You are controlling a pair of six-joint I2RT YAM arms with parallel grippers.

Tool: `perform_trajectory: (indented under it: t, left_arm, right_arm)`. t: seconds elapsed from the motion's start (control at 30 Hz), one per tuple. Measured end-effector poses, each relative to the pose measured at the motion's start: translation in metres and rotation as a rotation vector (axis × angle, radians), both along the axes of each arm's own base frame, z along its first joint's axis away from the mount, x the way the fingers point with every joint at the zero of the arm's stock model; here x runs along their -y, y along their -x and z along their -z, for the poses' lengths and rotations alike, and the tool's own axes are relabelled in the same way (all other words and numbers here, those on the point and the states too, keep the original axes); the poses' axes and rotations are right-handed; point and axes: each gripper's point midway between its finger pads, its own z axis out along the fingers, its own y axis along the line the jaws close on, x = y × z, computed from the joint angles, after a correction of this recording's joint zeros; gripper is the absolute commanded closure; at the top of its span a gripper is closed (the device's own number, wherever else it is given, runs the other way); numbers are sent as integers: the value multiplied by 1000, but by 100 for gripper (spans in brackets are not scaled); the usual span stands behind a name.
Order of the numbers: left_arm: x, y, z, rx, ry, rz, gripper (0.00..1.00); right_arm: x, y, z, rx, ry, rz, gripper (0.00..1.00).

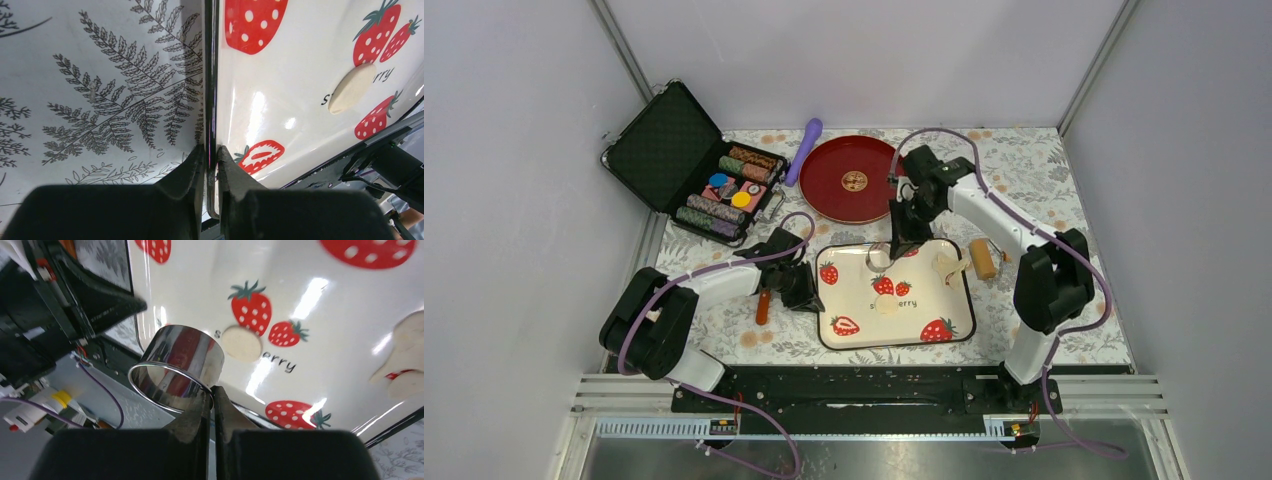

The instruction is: Roll out the dumpling wrappers from the dough

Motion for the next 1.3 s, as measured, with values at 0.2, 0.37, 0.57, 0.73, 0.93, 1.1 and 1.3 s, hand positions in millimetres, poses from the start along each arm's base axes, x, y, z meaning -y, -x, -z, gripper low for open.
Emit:
perform_trajectory:
  t: [0.2,0.37,0.57,0.73,0.93,1.1,1.3]
  left_arm:
    - [0,0,0,1,0,1,100]
    - [0,0,0,1,0,1,100]
    - [0,0,0,2,0,4,100]
    - [0,0,0,3,0,5,100]
    - [0,0,0,2,-3,10,100]
    - [0,0,-1,-3,-12,22,100]
    - [-2,1,-2,-8,-27,31,66]
  right_arm:
    - [25,-60,-6,39,-9,138,100]
    - [64,-114,1,56,16,279,100]
    - [102,-154,25,25,50,403,100]
    - [126,-180,52,-14,83,474,100]
    - [142,-196,73,-45,131,507,70]
    - [148,-200,78,-56,160,502,45]
    - [154,-194,80,-71,188,495,34]
